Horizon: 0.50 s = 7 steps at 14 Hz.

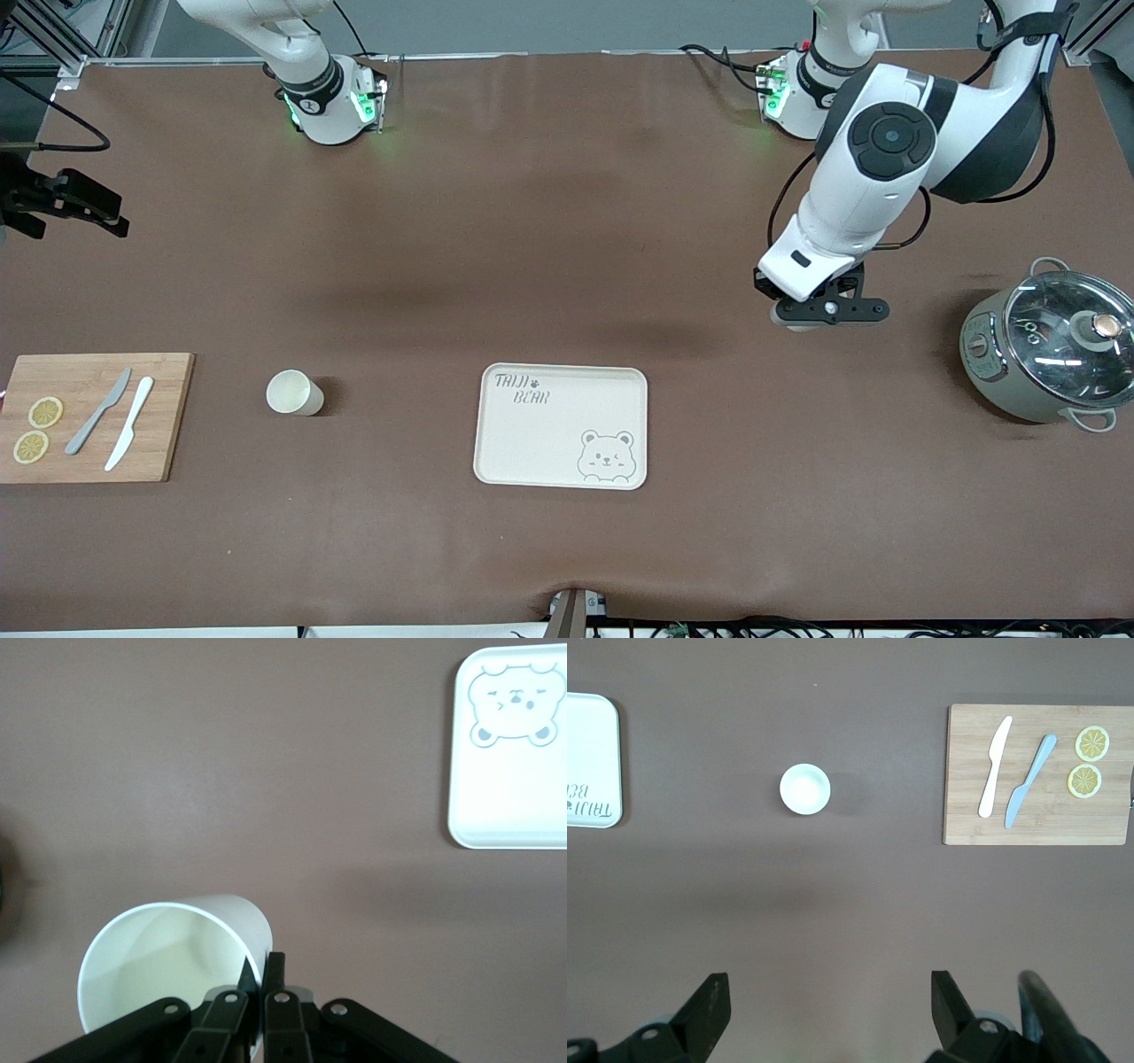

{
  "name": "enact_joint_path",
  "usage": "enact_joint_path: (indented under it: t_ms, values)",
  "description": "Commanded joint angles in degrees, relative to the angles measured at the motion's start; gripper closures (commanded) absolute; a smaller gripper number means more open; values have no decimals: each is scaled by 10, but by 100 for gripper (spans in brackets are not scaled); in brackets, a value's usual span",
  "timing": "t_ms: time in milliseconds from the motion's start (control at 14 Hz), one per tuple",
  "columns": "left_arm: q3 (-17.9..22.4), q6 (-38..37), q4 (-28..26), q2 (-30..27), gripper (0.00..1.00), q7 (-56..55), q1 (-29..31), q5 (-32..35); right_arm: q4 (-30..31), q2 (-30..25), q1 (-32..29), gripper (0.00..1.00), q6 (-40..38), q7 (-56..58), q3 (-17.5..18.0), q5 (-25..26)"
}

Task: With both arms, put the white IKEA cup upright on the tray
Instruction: 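Carry the cup with the left gripper over the bear tray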

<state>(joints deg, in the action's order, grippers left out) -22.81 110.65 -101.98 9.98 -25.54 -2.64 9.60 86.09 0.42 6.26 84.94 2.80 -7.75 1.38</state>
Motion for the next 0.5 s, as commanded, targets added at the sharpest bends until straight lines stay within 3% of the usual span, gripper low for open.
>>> enact_joint_path:
  t_ms: [0, 428]
  values:
    - [-3, -30, 63, 42, 100, -31, -11, 27, -2, 0, 7, 0, -2, -7, -3, -1]
    - [-1, -75, 155, 112, 100, -119, -79, 82, -2, 0, 6, 0, -1, -7, -4, 0]
